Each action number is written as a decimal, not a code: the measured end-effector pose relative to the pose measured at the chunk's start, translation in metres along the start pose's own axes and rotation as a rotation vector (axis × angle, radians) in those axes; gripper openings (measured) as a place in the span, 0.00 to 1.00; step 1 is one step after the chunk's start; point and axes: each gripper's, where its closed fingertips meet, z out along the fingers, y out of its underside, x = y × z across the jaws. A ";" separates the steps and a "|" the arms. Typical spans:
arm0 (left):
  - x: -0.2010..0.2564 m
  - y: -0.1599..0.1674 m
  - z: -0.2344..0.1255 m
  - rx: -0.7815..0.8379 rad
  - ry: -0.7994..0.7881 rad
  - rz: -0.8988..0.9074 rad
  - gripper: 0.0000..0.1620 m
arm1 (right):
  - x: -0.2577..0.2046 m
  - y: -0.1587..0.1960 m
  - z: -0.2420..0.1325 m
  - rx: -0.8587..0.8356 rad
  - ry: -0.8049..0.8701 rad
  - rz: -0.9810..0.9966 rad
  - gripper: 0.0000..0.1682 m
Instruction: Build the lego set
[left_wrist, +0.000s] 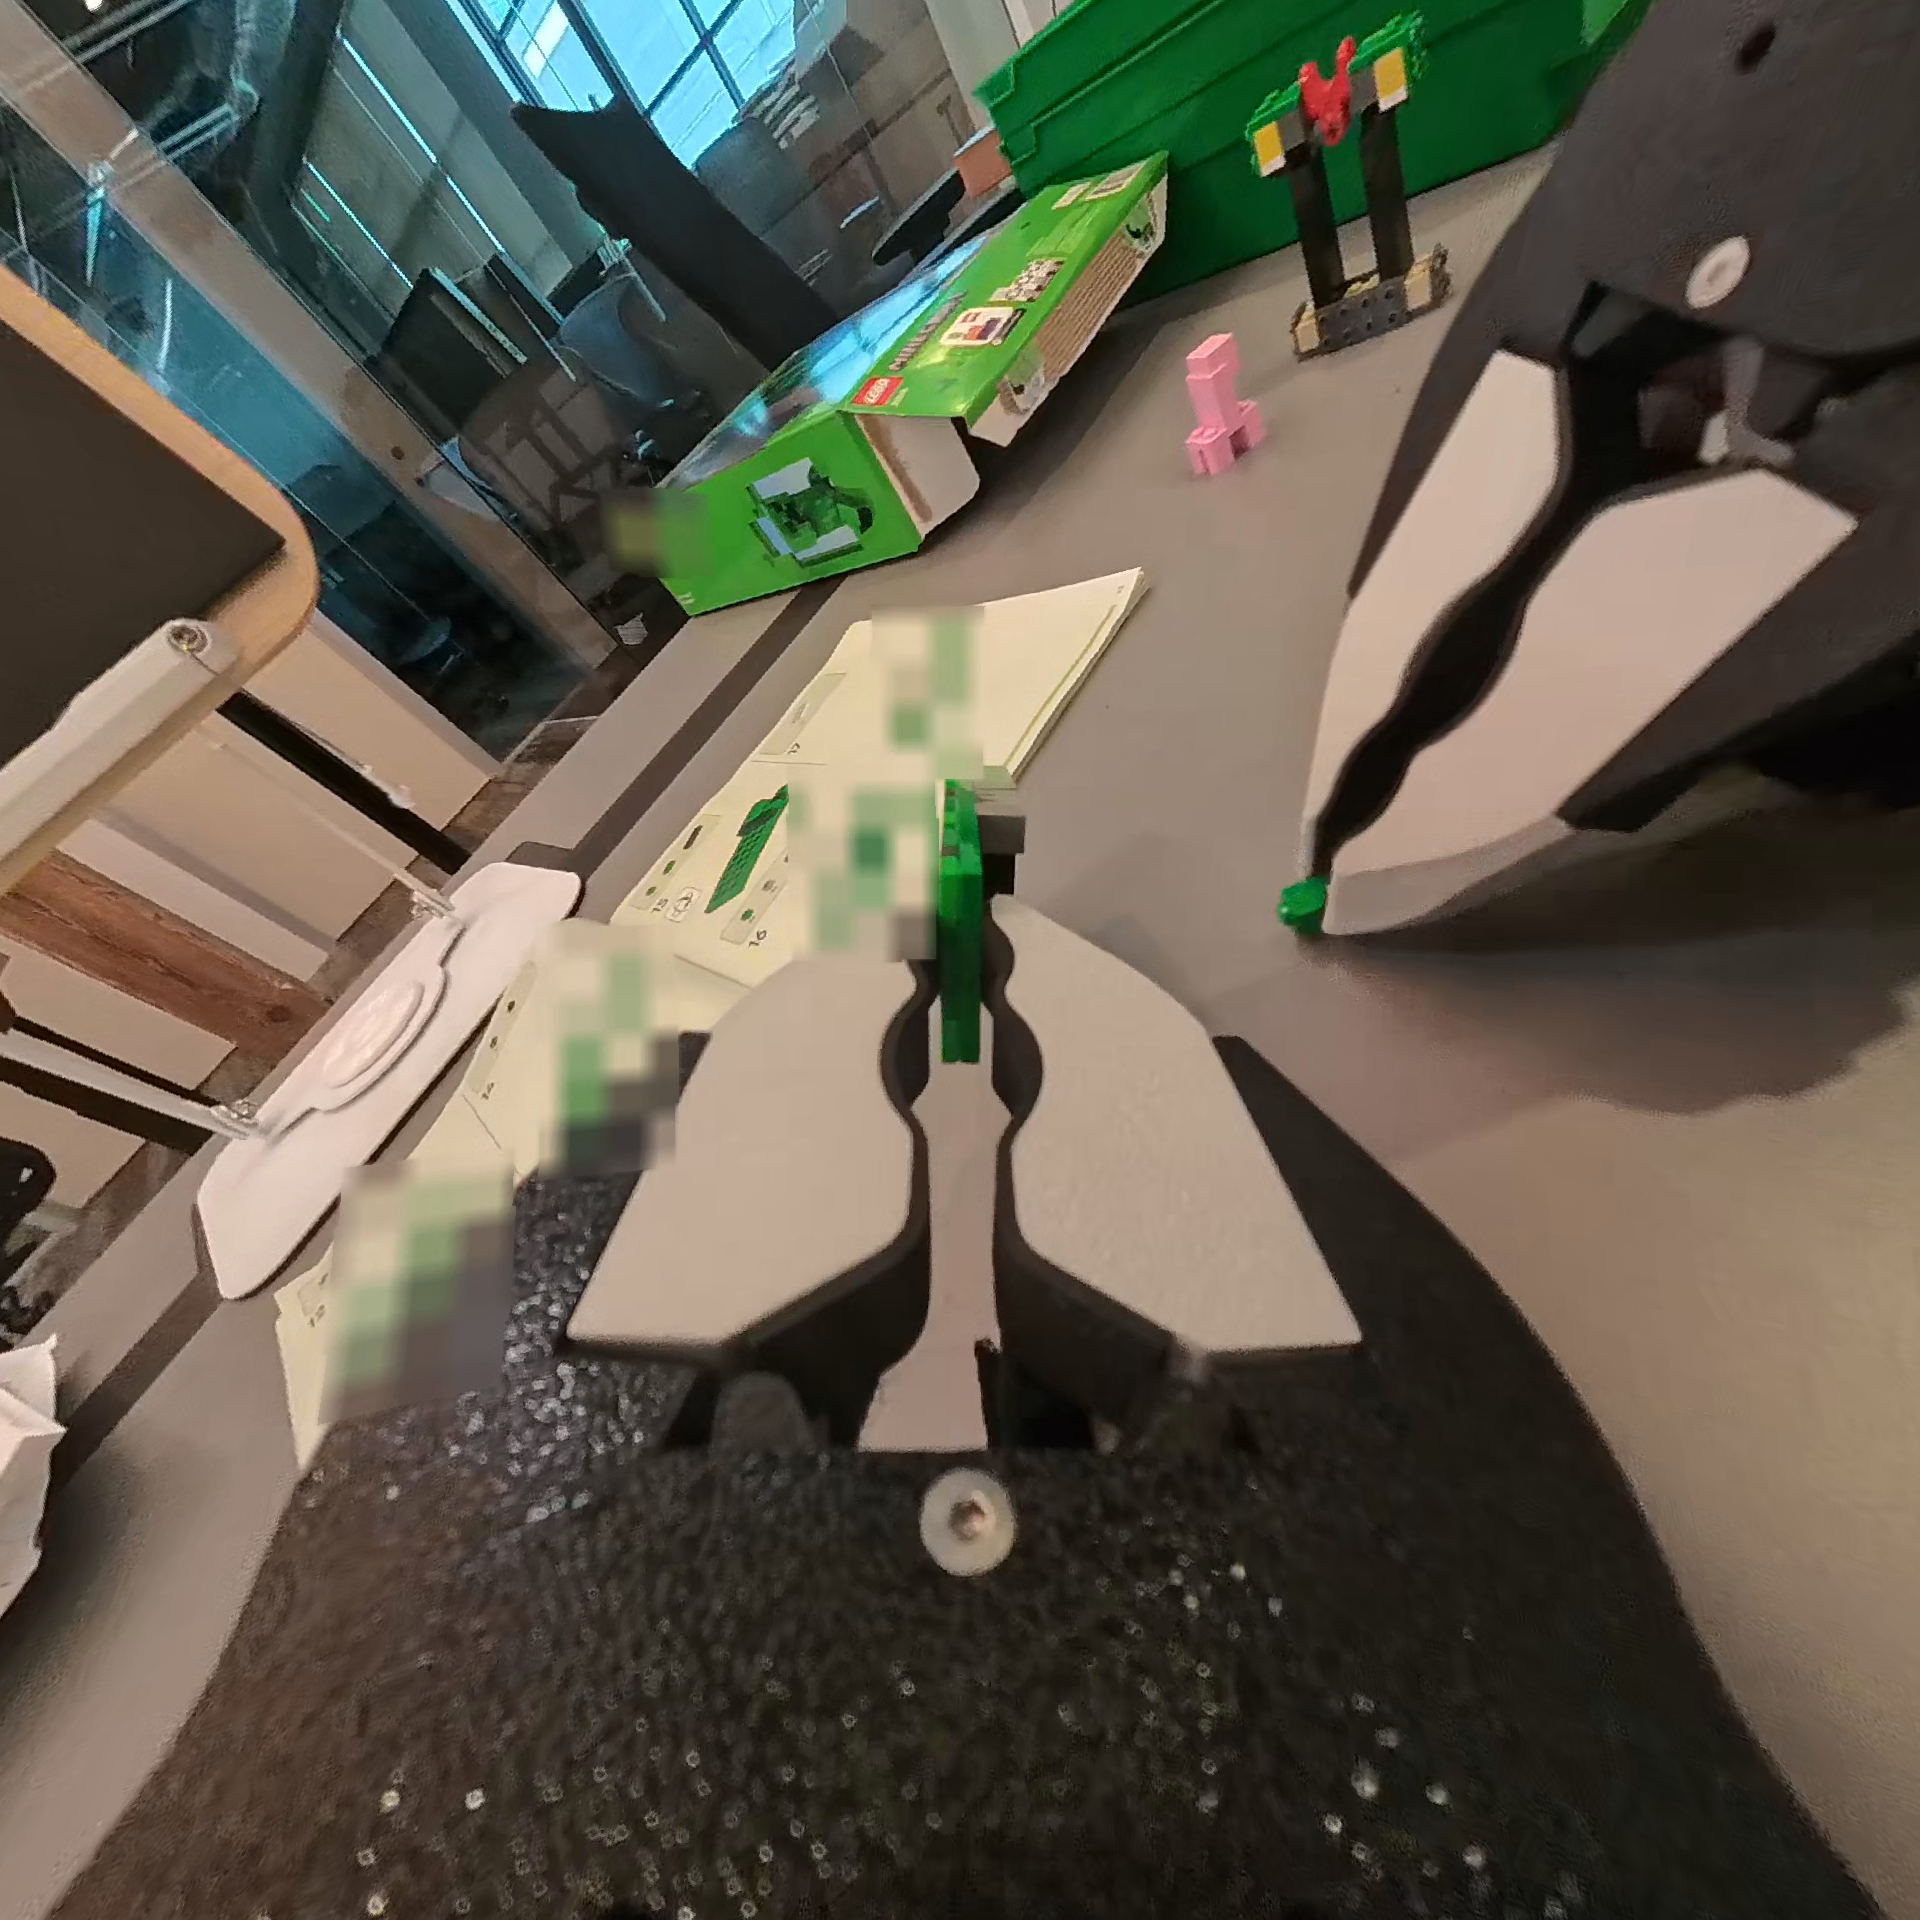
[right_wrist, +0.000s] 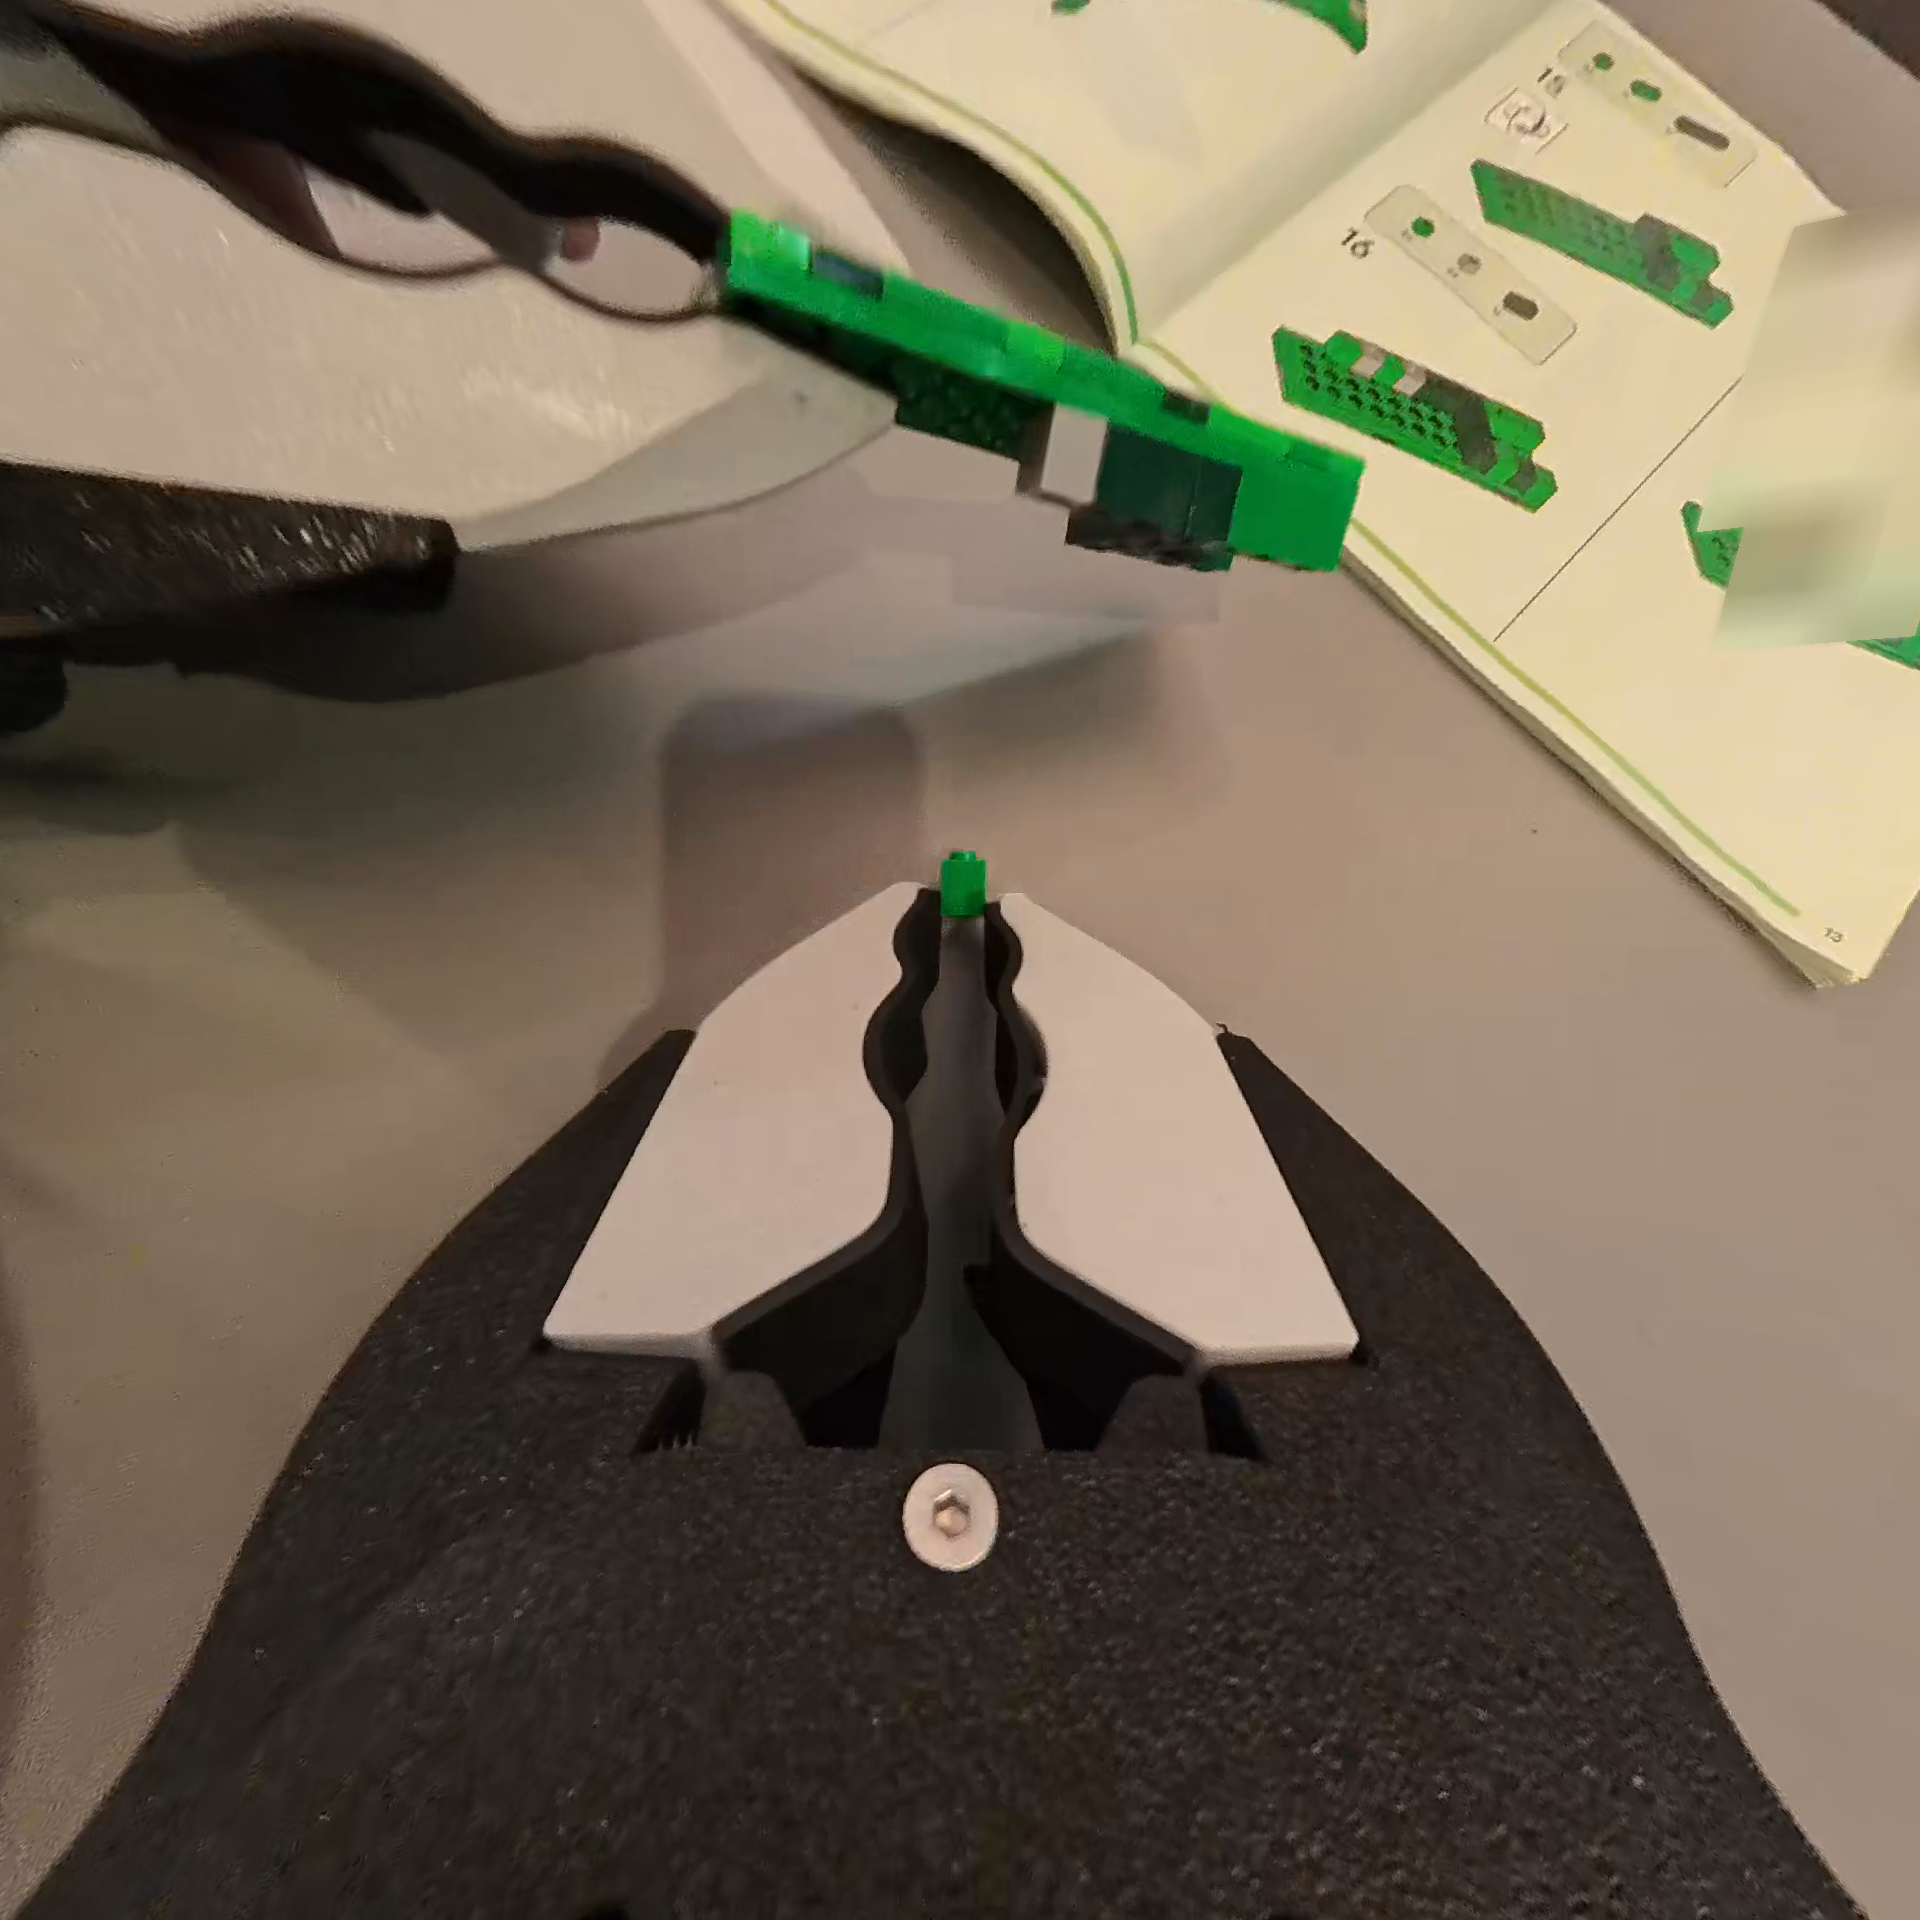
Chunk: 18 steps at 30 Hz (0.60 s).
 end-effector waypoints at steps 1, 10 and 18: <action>-0.001 0.000 0.000 0.001 0.001 -0.012 0.03 | 0.000 0.003 0.002 -0.013 0.002 -0.007 0.05; -0.003 0.002 -0.001 0.007 0.020 -0.084 0.03 | -0.010 0.005 -0.007 0.045 -0.036 -0.210 0.14; -0.003 0.001 -0.002 0.020 0.034 -0.103 0.03 | -0.006 0.000 -0.007 0.107 -0.154 -0.048 0.14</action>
